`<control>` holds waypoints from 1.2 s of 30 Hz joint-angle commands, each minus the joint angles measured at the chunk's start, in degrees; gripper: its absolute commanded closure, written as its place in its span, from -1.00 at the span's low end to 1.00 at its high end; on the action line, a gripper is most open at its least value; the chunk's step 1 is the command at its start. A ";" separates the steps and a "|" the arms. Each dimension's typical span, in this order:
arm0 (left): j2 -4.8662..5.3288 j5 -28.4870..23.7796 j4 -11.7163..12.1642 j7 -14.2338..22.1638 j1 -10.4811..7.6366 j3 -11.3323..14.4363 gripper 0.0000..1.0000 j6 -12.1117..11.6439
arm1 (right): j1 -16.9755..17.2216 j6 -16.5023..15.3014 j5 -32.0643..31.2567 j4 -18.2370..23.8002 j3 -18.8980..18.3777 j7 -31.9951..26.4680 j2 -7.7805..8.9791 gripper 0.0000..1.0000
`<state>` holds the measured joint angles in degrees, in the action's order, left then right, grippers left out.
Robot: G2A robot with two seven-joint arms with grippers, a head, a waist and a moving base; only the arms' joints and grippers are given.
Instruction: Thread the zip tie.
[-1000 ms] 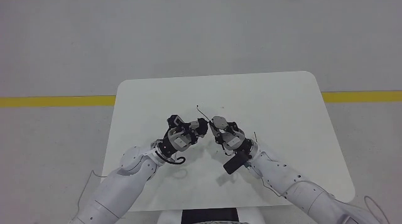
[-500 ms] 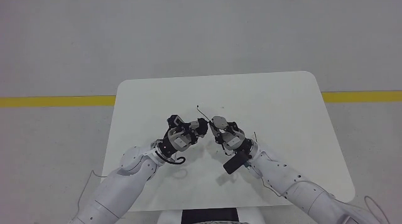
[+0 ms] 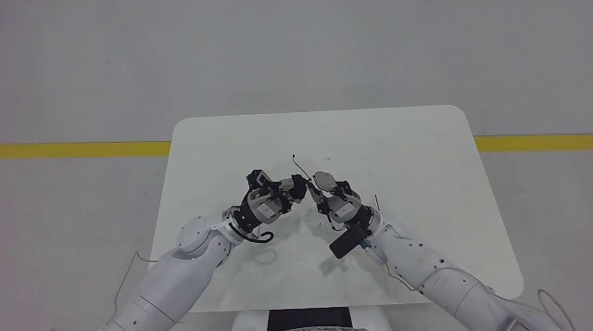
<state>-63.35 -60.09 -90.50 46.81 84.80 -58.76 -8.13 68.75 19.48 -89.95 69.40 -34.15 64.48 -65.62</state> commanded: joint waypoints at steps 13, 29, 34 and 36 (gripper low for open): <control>0.00 0.00 0.00 0.00 0.00 0.00 1.00 0.00 | -0.33 0.00 0.00 -0.09 0.51 -0.11 -0.26 0.70; 0.00 0.00 0.00 0.00 0.00 0.00 1.00 0.00 | 0.41 0.00 0.00 0.26 -0.60 0.36 -0.40 0.78; 0.00 0.00 0.00 0.00 0.00 0.00 1.00 0.00 | 0.64 0.00 0.00 0.22 -0.98 0.64 -0.42 0.82; 0.00 0.00 0.00 0.00 0.00 0.00 1.00 0.00 | 0.71 0.00 0.00 0.20 -1.09 0.72 -0.42 0.82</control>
<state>-63.35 -60.09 -90.50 46.81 84.80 -58.76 -8.13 69.44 19.48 -89.95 69.61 -35.19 65.17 -66.04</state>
